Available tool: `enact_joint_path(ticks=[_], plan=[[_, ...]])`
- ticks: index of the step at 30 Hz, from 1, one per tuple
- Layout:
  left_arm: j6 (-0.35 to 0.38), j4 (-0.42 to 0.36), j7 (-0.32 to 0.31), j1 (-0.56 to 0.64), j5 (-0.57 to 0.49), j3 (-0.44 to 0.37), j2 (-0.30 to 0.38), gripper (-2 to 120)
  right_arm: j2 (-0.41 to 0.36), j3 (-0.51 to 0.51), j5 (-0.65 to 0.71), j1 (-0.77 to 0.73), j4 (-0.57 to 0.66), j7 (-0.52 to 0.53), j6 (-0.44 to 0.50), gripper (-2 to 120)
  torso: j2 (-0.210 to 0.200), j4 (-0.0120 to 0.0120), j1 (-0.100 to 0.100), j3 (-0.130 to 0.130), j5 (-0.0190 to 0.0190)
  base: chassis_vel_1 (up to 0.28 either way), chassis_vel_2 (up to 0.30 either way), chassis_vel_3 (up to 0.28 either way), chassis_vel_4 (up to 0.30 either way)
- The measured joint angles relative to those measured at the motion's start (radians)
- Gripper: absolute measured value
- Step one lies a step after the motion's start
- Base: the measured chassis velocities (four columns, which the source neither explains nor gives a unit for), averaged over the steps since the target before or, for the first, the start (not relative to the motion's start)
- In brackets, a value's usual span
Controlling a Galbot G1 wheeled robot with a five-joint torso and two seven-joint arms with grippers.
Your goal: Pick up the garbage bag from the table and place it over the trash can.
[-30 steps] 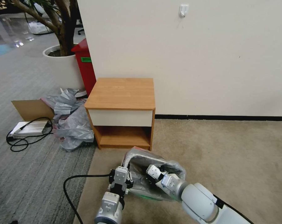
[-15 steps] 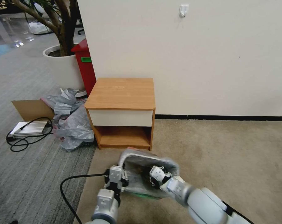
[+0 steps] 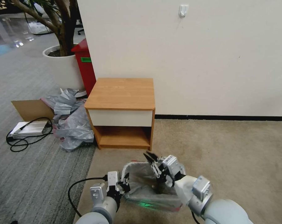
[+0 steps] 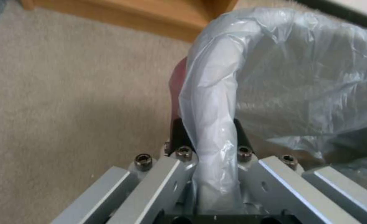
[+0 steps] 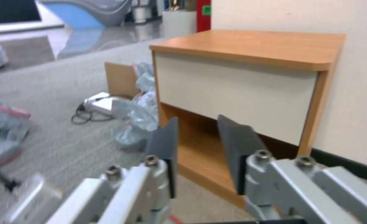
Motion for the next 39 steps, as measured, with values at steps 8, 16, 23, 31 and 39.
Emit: enact_joint_path(ticks=[8, 16, 23, 31, 39], plan=[[-0.026, 0.031, 0.006, 0.006, 0.046, -0.01, 0.006, 3, 0.054, 0.013, -0.006, -0.01, -0.05, -0.007, 0.049, 58, 0.0, 0.0001, 0.0, 0.0, 0.0002, 0.0, 0.0, 0.0, 0.0], [-0.044, 0.065, 0.009, 0.011, 0.068, -0.021, 0.01, 13, 0.081, 0.022, -0.009, -0.019, -0.095, -0.03, 0.086, 89, 0.0, 0.0002, 0.0, 0.0, 0.0005, 0.0, 0.0, 0.0, 0.0], [-0.045, 0.061, 0.007, 0.008, 0.069, -0.021, 0.01, 34, 0.074, 0.04, -0.005, -0.012, -0.102, -0.033, 0.086, 97, 0.0, 0.0002, 0.0, 0.0, 0.0, 0.0, 0.0, 0.0, 0.0], [-0.046, 0.039, 0.001, 0.004, 0.068, -0.034, 0.056, 63, 0.075, 0.041, -0.001, -0.002, -0.107, -0.032, 0.083, 98, 0.0, 0.0001, 0.0, 0.0, 0.0, 0.0, 0.0, 0.0, 0.0], [-0.08, 0.005, -0.003, 0.02, 0.121, -0.051, 0.086, 93, 0.091, 0.047, -0.003, -0.005, -0.117, -0.019, 0.088, 98, 0.0, 0.0001, 0.0, 0.0, 0.0002, 0.0, 0.0, 0.0, 0.0]])
